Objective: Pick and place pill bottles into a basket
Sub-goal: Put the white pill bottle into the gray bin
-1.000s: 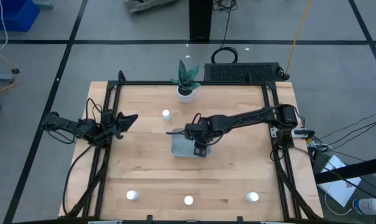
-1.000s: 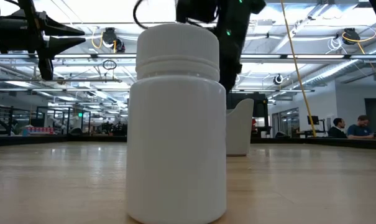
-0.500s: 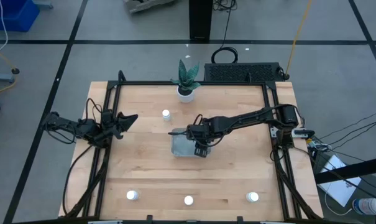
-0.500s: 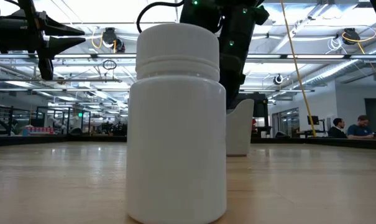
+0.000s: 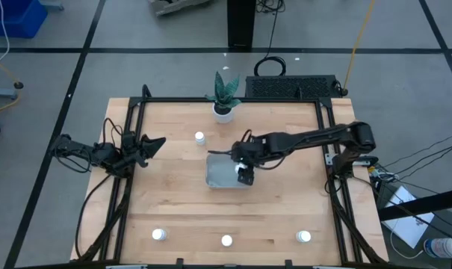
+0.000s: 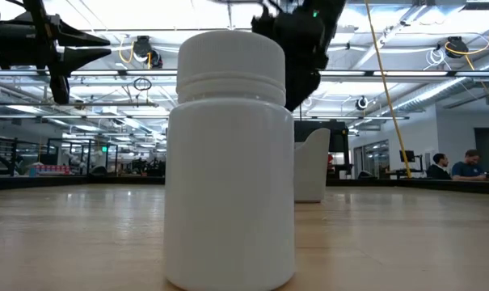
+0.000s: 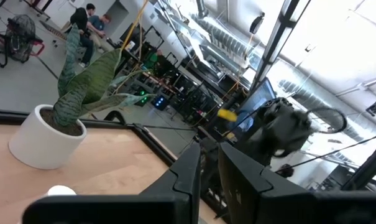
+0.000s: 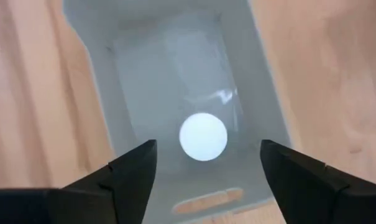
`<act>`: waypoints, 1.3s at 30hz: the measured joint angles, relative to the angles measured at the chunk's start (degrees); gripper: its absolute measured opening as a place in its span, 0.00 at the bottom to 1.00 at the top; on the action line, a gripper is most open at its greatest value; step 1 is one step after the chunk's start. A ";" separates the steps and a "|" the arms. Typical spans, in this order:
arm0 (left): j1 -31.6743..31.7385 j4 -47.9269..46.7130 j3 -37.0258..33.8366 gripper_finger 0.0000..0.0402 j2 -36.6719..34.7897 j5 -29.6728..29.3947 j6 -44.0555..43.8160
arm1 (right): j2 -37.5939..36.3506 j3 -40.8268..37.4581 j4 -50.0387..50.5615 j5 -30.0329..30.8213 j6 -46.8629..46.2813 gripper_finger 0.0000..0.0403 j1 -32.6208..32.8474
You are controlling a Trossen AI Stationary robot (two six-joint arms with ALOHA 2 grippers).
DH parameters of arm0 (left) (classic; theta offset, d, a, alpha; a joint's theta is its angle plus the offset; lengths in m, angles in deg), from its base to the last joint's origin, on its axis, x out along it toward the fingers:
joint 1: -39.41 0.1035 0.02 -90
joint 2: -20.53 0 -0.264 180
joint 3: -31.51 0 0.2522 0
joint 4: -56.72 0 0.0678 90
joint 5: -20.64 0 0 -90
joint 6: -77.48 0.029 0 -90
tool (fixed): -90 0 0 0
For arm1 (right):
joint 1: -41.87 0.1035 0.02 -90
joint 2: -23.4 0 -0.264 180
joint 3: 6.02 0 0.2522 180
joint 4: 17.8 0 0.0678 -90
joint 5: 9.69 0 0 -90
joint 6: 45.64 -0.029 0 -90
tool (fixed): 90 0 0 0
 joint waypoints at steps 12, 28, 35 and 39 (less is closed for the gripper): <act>0.01 0.00 0.01 0.16 0.00 -0.17 1.02 | -20.67 -17.43 -20.06 -9.39 0.16 0.04 -1.54; 0.01 1.52 0.00 0.16 0.02 -1.90 -0.51 | -61.99 -65.63 -54.09 -7.23 -9.84 0.01 1.22; -0.01 1.42 -0.01 0.16 0.02 -2.15 -0.85 | -71.59 -75.10 -59.13 -6.40 -7.65 0.00 1.51; 0.00 1.65 0.01 0.16 0.02 -2.73 -0.88 | -75.77 -77.12 -60.45 -1.35 -2.96 0.00 1.64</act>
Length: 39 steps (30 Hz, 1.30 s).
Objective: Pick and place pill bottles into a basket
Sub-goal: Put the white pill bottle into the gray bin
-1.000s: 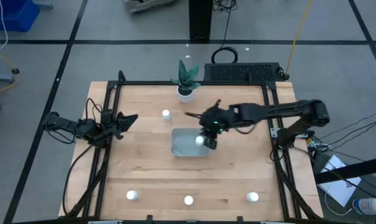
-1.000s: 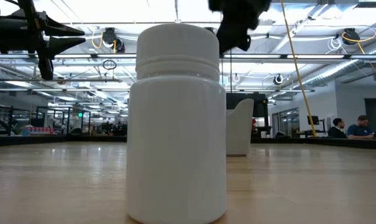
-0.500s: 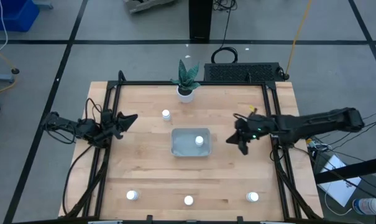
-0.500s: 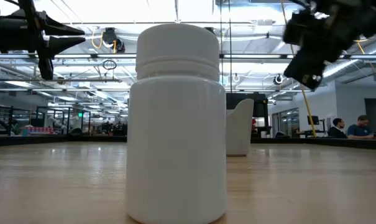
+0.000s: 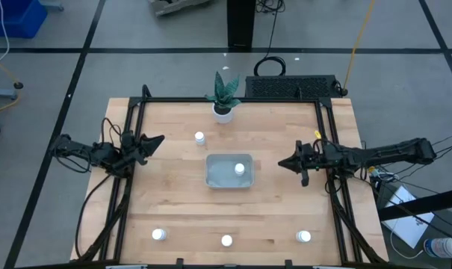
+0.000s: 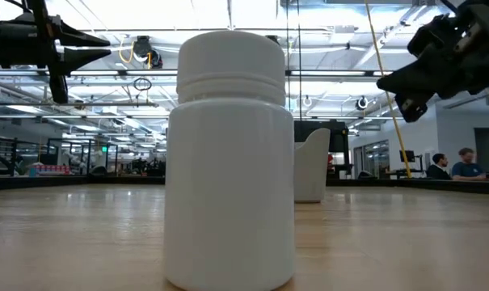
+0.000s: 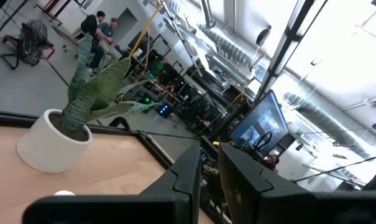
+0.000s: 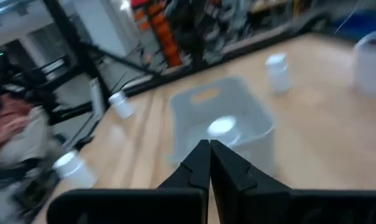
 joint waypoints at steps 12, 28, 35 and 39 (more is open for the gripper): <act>-0.01 0.82 -0.02 0.16 0.00 -0.50 -1.62 | -10.69 -5.06 2.39 5.37 3.93 0.00 0.00; 4.51 13.60 1.64 0.41 5.29 -6.95 -4.95 | -10.63 -5.52 3.68 5.90 4.13 0.02 -0.02; 9.65 10.62 15.09 0.57 21.11 0.21 -4.33 | -10.63 -5.57 3.68 5.88 4.13 0.02 -0.02; 13.08 -4.29 26.22 0.62 31.26 3.26 -1.95 | -10.63 -5.58 3.69 5.87 4.13 0.02 -0.02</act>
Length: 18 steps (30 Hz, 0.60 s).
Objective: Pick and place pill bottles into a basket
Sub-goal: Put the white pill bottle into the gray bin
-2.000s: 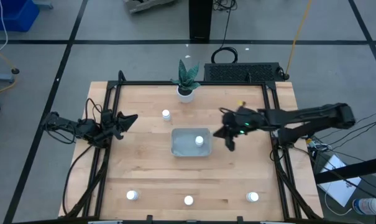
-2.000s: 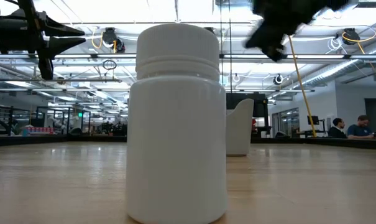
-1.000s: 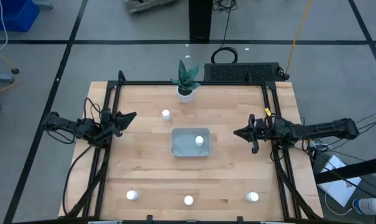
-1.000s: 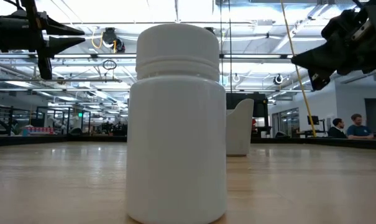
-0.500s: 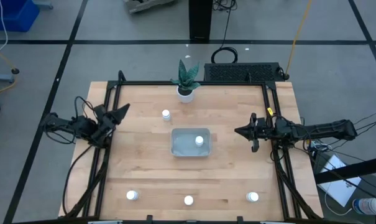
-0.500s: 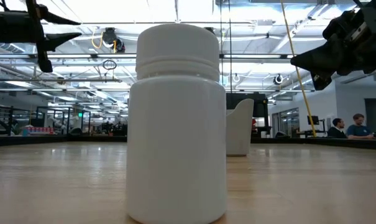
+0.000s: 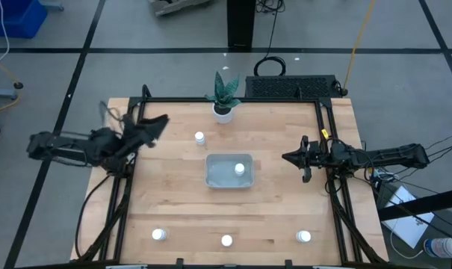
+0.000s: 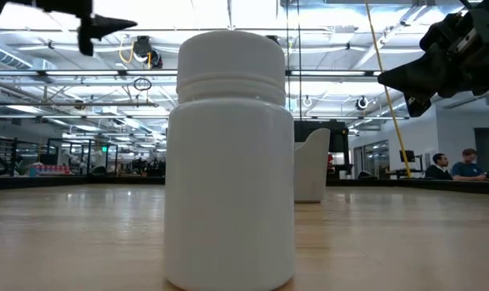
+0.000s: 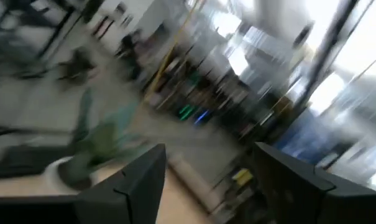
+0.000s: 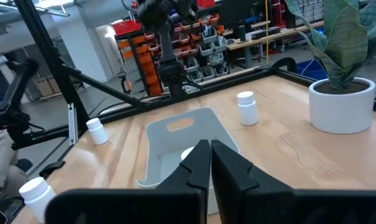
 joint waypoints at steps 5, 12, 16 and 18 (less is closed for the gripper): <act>7.04 -25.53 11.00 0.70 10.93 3.05 -8.93 | 0.00 -0.01 0.00 -0.01 0.00 0.02 0.01; 19.11 -41.56 20.42 0.80 26.51 21.56 -14.15 | 0.00 -0.03 0.00 -0.02 0.00 0.02 0.02; 22.36 -40.30 25.65 0.81 35.17 28.07 -9.37 | 0.02 -0.03 0.01 -0.03 0.00 0.01 0.02; 23.94 -42.60 28.29 0.81 39.72 30.83 -8.22 | 0.00 -0.03 -0.01 -0.02 0.00 0.01 0.02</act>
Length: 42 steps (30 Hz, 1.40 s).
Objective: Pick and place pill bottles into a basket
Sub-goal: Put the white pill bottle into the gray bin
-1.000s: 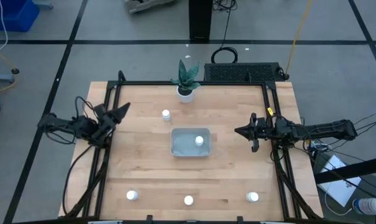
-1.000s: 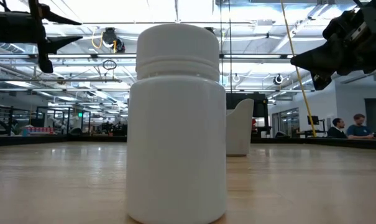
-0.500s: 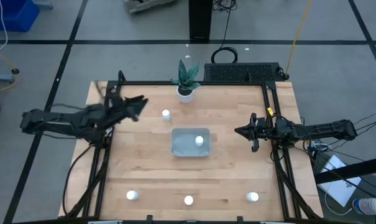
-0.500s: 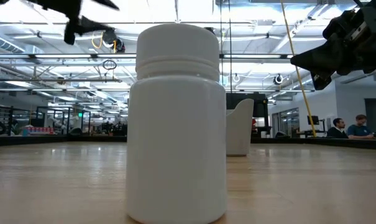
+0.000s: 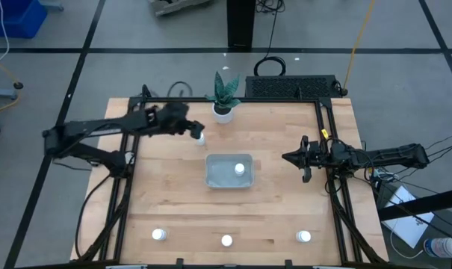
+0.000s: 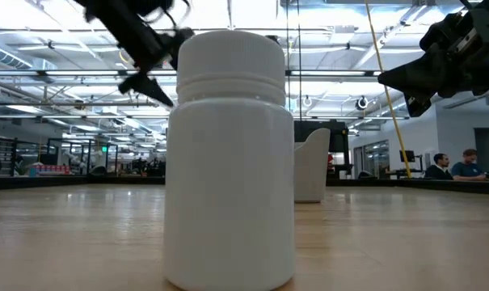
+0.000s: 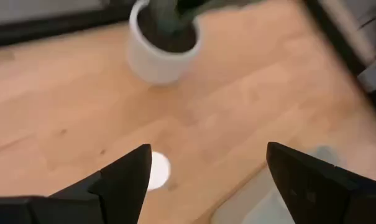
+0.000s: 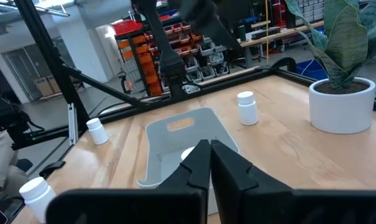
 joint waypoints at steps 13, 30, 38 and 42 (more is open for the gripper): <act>2.11 -15.42 12.94 0.81 17.06 1.82 7.58 | 0.02 0.00 0.00 -0.02 0.00 0.02 0.00; 3.86 -15.02 9.72 0.81 17.96 3.54 5.44 | 0.02 0.00 0.00 -0.02 0.00 0.02 0.00; 3.82 -13.67 9.60 0.81 19.72 4.73 5.81 | 0.02 0.00 0.00 -0.02 0.00 0.02 0.00; 3.82 -13.58 9.62 0.81 21.67 4.79 5.72 | 0.02 0.00 0.00 -0.02 0.00 0.02 -0.01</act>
